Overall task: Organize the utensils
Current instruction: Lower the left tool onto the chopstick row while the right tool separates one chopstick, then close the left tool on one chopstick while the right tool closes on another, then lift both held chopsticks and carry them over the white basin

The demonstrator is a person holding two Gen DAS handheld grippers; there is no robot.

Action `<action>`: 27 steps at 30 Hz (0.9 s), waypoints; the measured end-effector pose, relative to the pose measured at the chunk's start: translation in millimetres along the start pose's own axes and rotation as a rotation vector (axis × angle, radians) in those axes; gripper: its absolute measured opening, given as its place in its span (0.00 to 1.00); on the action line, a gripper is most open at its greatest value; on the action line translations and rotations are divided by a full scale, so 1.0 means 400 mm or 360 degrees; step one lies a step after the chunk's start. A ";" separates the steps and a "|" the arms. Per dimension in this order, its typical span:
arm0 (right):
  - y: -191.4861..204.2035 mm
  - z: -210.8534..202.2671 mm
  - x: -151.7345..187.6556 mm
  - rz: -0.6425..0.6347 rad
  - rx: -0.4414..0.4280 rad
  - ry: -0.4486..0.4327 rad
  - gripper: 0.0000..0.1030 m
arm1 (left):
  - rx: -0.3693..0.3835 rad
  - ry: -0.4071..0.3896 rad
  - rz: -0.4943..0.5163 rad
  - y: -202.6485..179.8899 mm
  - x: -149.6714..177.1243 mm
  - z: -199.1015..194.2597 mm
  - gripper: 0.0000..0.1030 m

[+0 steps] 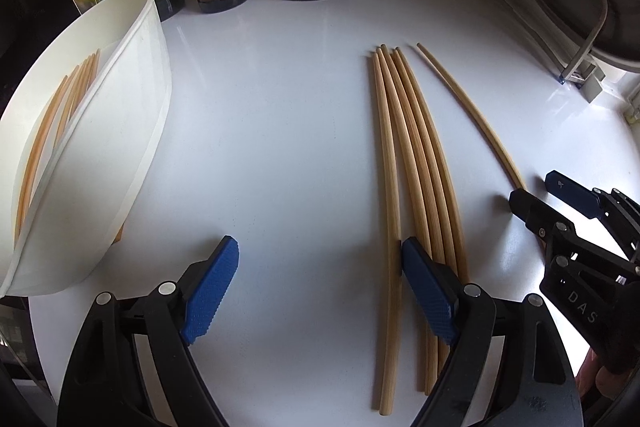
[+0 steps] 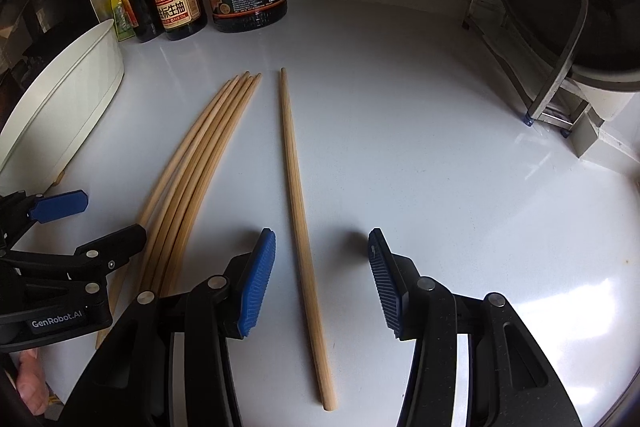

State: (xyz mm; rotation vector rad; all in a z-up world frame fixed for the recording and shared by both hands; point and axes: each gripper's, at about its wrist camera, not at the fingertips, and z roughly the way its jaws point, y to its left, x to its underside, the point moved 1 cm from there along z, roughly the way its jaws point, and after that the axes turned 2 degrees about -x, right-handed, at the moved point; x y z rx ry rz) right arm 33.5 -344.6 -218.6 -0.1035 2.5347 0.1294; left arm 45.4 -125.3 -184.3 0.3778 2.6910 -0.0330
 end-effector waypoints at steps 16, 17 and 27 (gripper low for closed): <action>0.029 -0.005 0.004 -0.0058 -0.0091 -0.0008 0.06 | 0.0058 -0.0045 0.0072 -0.027 -0.007 -0.020 0.07; 0.026 -0.008 0.005 -0.0037 -0.0103 -0.0006 0.06 | 0.0067 -0.0034 0.0066 -0.025 -0.007 -0.021 0.07; 0.035 -0.111 -0.051 0.0051 -0.0146 -0.0100 0.06 | 0.0178 -0.0139 0.0070 0.005 -0.047 -0.142 0.07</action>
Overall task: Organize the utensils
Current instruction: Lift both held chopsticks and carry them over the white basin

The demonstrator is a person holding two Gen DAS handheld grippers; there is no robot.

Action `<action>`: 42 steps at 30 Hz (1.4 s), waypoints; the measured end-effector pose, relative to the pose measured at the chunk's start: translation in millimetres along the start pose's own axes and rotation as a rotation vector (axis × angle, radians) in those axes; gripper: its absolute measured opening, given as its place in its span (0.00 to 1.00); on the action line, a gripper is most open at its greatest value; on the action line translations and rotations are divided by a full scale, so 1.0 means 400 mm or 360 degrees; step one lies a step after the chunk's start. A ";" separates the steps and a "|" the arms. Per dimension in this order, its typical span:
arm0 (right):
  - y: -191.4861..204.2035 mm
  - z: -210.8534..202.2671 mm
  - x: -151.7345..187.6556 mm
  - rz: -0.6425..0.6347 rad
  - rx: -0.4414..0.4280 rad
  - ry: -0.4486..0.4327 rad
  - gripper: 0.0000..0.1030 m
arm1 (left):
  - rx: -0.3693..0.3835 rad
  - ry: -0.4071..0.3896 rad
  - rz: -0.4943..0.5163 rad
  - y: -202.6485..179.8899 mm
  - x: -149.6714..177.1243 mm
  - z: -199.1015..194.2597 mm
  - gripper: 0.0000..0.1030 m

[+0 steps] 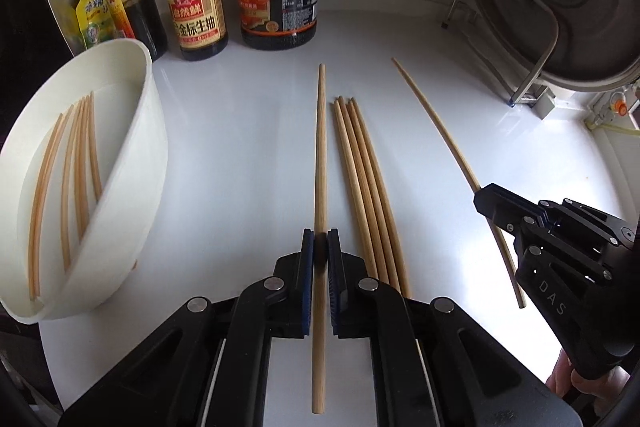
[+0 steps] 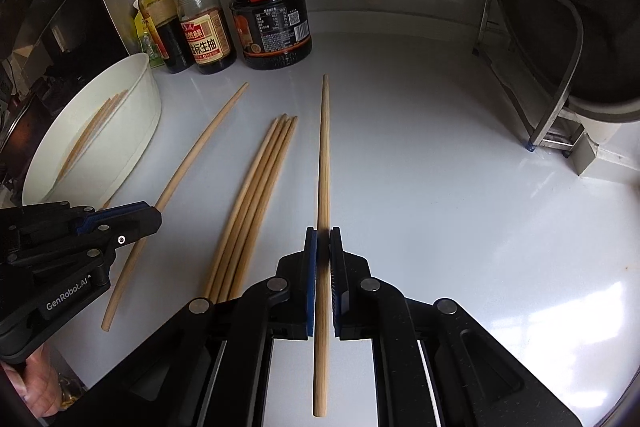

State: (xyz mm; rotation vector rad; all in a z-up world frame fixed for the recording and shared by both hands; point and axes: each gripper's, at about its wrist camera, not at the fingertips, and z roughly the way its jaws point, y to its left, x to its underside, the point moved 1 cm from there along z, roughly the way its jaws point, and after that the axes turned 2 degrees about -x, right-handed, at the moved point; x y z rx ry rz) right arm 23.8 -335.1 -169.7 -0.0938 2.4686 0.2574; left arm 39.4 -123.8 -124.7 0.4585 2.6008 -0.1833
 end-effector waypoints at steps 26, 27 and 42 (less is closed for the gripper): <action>0.623 0.185 -0.296 -0.0320 -0.0438 0.0131 0.06 | -0.0286 -0.0014 -0.0411 0.652 -0.040 -0.117 0.07; 0.633 0.199 -0.295 -0.0313 -0.0435 0.0153 0.06 | -0.0284 0.0005 -0.0412 0.665 -0.037 -0.106 0.07; 0.681 0.285 -0.281 -0.0257 -0.0352 0.0293 0.06 | -0.0257 0.0092 -0.0415 0.721 -0.023 -0.032 0.08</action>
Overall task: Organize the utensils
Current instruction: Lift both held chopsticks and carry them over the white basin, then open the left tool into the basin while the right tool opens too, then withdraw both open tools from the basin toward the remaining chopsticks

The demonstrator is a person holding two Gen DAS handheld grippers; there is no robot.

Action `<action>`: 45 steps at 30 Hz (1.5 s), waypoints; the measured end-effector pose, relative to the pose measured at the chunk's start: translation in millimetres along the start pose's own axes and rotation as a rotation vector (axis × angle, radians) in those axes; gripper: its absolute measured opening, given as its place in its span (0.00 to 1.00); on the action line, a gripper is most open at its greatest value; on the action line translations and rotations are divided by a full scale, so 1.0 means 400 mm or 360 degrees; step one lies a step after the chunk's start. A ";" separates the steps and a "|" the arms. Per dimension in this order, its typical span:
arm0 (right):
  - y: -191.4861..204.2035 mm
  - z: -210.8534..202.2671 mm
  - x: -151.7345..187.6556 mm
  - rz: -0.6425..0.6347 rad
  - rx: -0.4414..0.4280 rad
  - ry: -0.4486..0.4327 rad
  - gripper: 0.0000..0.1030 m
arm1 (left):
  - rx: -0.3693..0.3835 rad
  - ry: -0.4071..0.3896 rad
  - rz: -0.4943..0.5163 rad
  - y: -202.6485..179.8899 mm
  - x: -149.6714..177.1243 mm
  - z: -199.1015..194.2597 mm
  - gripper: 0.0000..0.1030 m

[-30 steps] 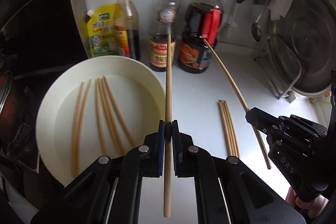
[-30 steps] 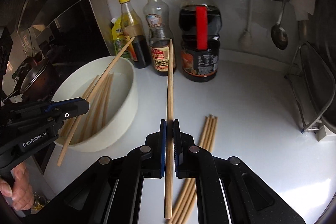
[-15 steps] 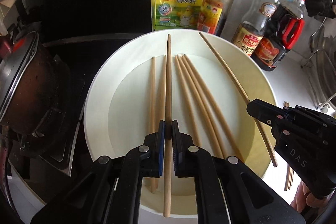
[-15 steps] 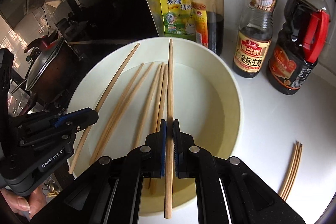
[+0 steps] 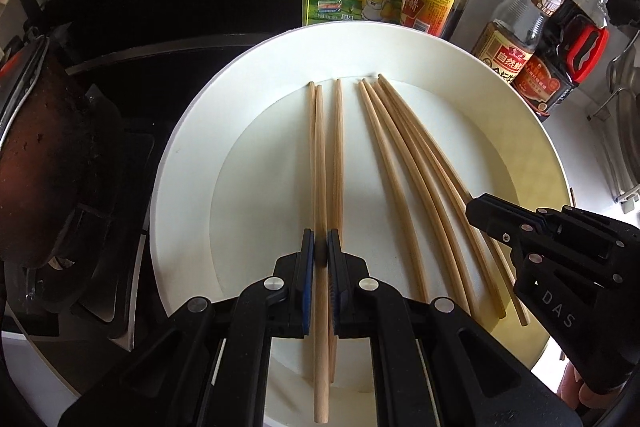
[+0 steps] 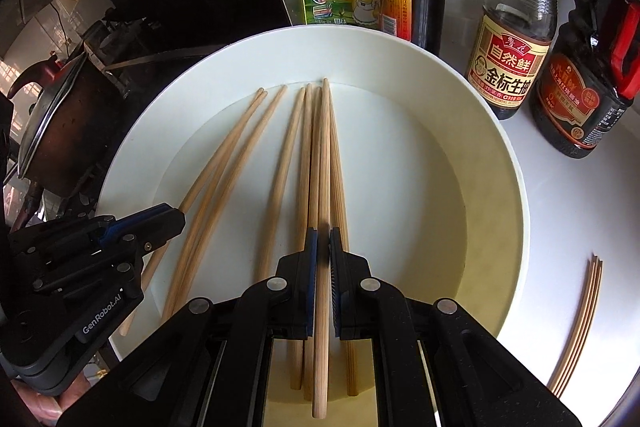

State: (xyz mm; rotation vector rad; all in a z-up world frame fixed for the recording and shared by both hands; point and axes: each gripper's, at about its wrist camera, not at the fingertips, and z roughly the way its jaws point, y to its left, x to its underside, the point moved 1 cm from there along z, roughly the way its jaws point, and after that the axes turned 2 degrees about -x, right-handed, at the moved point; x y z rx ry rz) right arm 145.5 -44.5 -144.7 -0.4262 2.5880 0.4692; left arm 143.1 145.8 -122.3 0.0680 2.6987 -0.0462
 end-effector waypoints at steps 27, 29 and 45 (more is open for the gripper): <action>-0.081 -0.212 0.106 0.0013 0.0018 -0.0213 0.27 | -0.0059 -0.0199 -0.0093 -0.083 0.055 -0.163 0.69; -0.101 -0.232 0.122 0.0028 0.0032 -0.0222 0.29 | -0.0049 -0.0210 -0.0090 -0.104 0.061 -0.171 0.70; -0.311 -0.356 0.292 0.0226 0.0186 -0.0262 0.42 | 0.0025 -0.0199 0.0047 -0.299 0.119 -0.195 0.72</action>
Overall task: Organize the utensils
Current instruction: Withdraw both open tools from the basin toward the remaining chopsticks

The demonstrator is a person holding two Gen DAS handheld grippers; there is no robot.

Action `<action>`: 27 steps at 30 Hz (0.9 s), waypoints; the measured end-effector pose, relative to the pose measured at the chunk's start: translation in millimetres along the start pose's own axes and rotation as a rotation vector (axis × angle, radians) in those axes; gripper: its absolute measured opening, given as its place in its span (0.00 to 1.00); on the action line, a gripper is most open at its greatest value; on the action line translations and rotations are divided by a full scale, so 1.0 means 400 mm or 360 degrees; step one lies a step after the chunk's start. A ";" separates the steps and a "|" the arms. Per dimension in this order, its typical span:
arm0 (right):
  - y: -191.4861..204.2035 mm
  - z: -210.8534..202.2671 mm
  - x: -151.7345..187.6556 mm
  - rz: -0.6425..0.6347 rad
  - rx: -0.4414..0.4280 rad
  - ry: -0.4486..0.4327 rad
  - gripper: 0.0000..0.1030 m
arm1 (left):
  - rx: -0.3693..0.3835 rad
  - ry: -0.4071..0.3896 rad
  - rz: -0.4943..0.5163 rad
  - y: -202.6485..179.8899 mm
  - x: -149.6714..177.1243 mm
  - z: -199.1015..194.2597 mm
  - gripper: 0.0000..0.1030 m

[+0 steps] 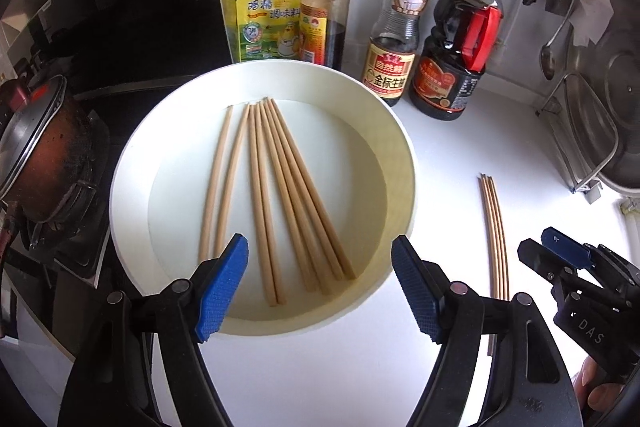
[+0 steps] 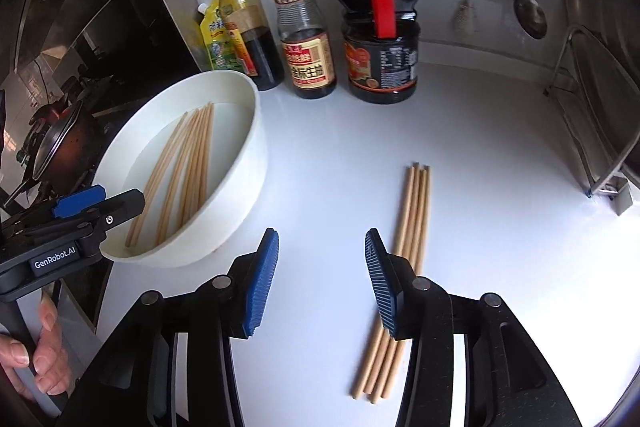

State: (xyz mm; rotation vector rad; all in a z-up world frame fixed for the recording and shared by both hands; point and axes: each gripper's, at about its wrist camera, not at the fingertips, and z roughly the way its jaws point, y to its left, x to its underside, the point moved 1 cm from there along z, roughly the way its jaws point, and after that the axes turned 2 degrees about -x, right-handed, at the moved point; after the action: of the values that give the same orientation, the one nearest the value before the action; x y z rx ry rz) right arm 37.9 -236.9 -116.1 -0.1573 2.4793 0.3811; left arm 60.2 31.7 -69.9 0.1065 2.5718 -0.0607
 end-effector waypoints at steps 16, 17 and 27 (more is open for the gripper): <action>-0.193 0.013 0.159 0.0144 0.0211 0.0075 0.51 | 0.0149 0.0027 0.0179 -0.203 0.069 0.009 0.79; -0.197 0.018 0.167 0.0147 0.0211 0.0085 0.51 | 0.0151 0.0032 0.0188 -0.210 0.073 0.012 0.79; -0.205 0.097 0.188 0.0166 0.0186 0.0138 0.52 | 0.0124 0.0071 0.0189 -0.221 0.101 0.040 0.79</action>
State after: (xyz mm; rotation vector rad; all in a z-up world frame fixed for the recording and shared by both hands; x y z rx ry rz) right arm 15.7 -304.9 -209.9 0.0036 2.5943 0.2764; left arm 27.0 -54.6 -103.3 0.2927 2.6021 -0.1154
